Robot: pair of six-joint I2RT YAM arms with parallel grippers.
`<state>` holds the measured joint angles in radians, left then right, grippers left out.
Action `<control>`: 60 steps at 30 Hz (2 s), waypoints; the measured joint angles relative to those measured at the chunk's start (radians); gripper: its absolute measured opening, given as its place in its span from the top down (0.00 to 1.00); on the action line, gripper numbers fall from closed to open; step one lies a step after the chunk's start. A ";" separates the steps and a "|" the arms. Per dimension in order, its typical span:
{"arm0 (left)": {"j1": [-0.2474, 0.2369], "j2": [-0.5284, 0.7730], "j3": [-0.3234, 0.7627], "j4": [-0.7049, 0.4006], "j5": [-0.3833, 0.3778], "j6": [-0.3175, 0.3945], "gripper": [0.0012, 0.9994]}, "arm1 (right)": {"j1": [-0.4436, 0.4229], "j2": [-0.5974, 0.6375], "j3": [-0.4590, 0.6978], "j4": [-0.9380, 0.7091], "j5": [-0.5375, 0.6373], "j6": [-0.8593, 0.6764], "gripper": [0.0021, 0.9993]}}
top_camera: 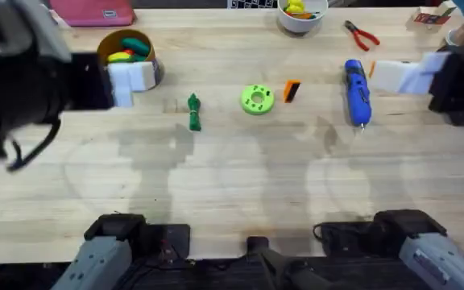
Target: Pick up the gripper from the table and insert it into the empty holder that is missing its gripper. Then pick up a screw, insert it into the mounting hole, and use the screwdriver to tighten it. Finally, clean up the table by picking up the vegetable and placing it into the bucket.
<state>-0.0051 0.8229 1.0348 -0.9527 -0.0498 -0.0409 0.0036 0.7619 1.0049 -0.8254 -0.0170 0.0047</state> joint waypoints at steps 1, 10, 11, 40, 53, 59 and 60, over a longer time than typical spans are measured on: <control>0.000 0.047 0.028 -0.022 0.000 -0.004 0.01 | 0.000 0.044 0.034 -0.036 0.000 0.000 0.01; 0.000 0.326 0.128 -0.088 0.001 -0.021 0.01 | 0.000 0.287 0.190 -0.255 0.000 0.000 0.01; 0.000 0.344 0.128 -0.090 0.001 -0.021 0.01 | 0.000 0.300 0.191 -0.259 0.000 0.000 0.01; -0.217 0.885 0.139 -0.004 0.039 -0.200 0.01 | 0.000 0.333 0.193 -0.275 0.000 0.000 0.01; -0.217 0.971 0.139 0.049 0.073 -0.202 0.88 | 0.000 0.333 0.193 -0.275 0.000 0.000 0.01; -0.217 0.971 0.140 0.048 0.076 -0.200 0.98 | 0.000 0.333 0.193 -0.275 0.000 0.000 0.01; -0.217 0.971 0.140 0.048 0.076 -0.200 0.98 | 0.000 0.333 0.193 -0.275 0.000 0.000 0.01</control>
<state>-0.2222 1.7943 1.1744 -0.9047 0.0261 -0.2409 0.0036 1.0950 1.1976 -1.1004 -0.0173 0.0044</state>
